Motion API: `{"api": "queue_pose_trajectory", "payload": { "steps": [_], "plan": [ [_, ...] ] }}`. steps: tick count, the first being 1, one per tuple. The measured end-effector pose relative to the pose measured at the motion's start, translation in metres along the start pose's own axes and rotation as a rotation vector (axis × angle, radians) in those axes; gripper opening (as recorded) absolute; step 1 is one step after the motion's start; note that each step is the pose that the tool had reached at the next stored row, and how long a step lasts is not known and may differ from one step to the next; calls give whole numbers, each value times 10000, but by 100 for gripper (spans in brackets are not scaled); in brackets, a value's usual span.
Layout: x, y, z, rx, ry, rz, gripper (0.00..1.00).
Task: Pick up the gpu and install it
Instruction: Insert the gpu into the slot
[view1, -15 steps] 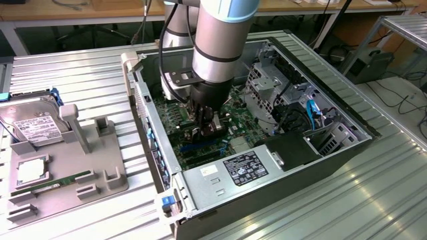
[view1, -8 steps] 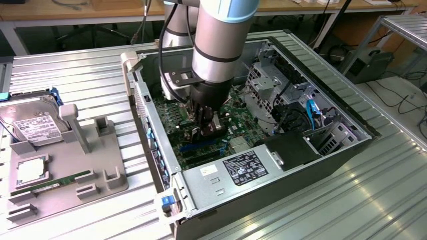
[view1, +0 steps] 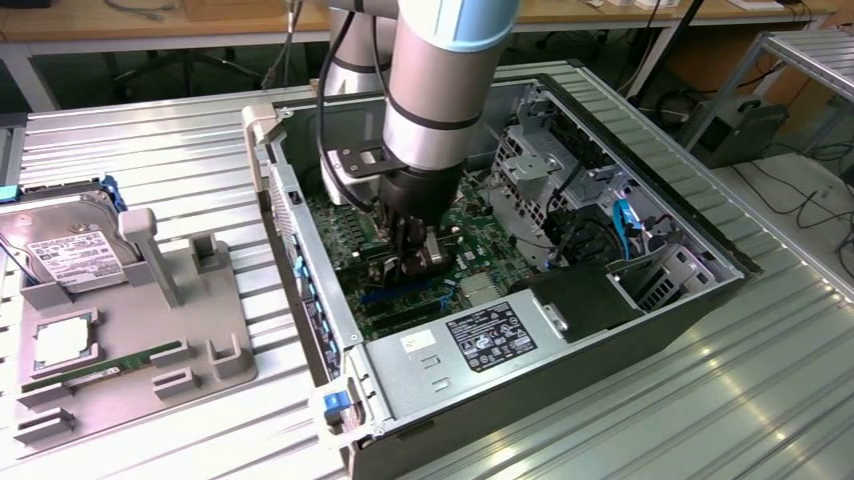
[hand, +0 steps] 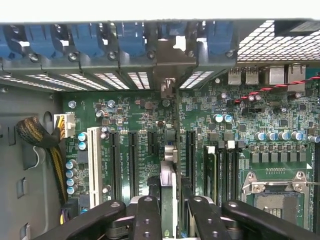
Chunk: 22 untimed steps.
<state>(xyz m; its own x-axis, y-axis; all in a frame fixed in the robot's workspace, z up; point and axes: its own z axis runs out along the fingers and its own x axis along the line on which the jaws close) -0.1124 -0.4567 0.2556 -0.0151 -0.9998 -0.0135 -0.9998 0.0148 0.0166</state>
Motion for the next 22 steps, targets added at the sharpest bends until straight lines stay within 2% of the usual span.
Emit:
{"api": "queue_pose_trajectory", "payload": {
  "steps": [5,15,22],
  "plan": [
    [27,2,2,0,0,1,26],
    [29,-5,-32,1,49,1,26],
    [29,-6,-8,-2,54,2,26]
  ]
}}
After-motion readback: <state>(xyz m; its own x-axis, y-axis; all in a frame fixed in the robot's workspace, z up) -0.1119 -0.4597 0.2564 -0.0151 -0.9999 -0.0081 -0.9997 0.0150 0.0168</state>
